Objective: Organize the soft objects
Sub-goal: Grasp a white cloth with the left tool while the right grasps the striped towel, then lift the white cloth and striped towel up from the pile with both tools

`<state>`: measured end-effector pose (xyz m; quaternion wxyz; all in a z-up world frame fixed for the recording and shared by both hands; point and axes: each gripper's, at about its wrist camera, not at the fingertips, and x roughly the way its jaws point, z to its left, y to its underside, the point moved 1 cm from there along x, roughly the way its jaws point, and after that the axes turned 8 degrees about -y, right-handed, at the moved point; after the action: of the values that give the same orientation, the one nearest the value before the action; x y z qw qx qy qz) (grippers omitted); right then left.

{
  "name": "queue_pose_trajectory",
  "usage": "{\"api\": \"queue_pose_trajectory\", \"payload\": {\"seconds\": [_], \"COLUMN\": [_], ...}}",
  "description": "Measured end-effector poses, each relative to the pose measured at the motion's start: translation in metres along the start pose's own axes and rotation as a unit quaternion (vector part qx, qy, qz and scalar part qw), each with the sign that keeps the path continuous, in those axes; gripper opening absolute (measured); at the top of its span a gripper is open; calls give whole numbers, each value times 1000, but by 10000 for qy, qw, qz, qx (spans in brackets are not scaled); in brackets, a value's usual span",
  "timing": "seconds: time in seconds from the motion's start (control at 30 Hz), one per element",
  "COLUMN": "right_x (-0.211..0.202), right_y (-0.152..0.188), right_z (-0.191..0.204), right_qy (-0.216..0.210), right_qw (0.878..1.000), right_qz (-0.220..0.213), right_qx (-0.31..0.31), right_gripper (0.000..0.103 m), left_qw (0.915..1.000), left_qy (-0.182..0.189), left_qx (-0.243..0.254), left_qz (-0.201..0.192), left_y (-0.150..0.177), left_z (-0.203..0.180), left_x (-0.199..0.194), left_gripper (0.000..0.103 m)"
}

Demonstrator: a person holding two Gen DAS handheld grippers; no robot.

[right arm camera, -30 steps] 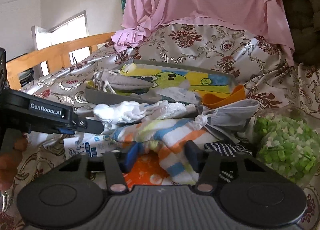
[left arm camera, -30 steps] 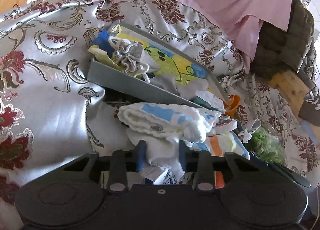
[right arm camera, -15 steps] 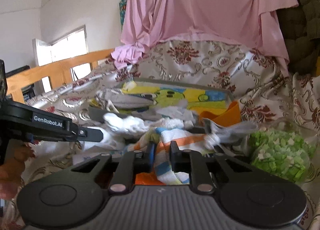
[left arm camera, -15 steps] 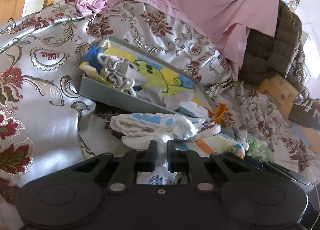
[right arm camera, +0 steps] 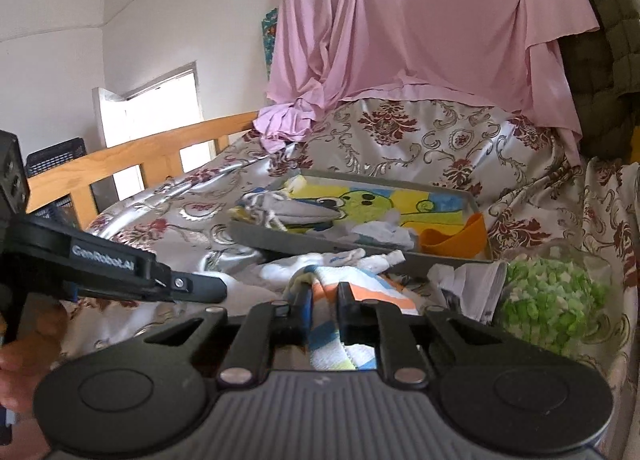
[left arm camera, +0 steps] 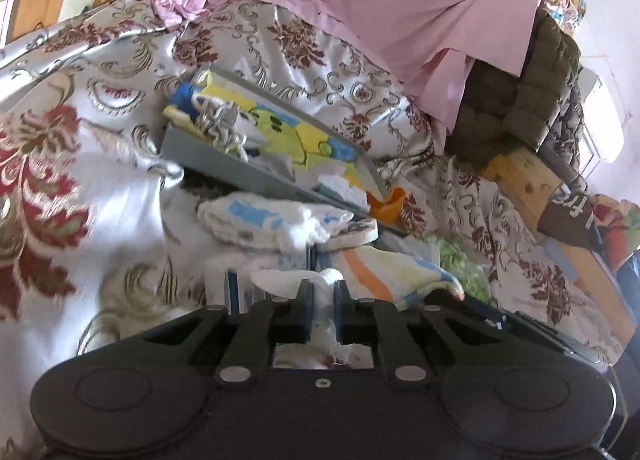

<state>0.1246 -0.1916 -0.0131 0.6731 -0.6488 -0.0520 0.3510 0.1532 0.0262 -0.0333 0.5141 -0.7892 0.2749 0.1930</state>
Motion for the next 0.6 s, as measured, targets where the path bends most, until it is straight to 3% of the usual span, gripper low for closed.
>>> {"api": "queue_pose_trajectory", "payload": {"seconds": [0.2, 0.37, 0.47, 0.53, 0.6], "right_x": [0, 11, 13, 14, 15], "right_y": [4, 10, 13, 15, 15], "right_z": [-8, -32, -47, -53, -53], "right_qy": [147, 352, 240, 102, 38], "right_qw": [9997, 9964, 9924, 9897, 9897], "right_qz": [91, 202, 234, 273, 348], "right_qx": [191, 747, 1187, 1400, 1386], "right_gripper": [15, 20, 33, 53, 60], "left_qw": [9989, 9948, 9934, 9930, 9931], "left_qy": [-439, -683, -778, -860, -859], "left_qx": [-23, -456, -538, -510, -494], "left_qz": [163, 595, 648, 628, 625], "left_y": [6, 7, 8, 10, 9], "left_z": [4, 22, 25, 25, 24], "left_x": [9, 29, 32, 33, 34], "left_gripper": [15, 23, 33, 44, 50]}}
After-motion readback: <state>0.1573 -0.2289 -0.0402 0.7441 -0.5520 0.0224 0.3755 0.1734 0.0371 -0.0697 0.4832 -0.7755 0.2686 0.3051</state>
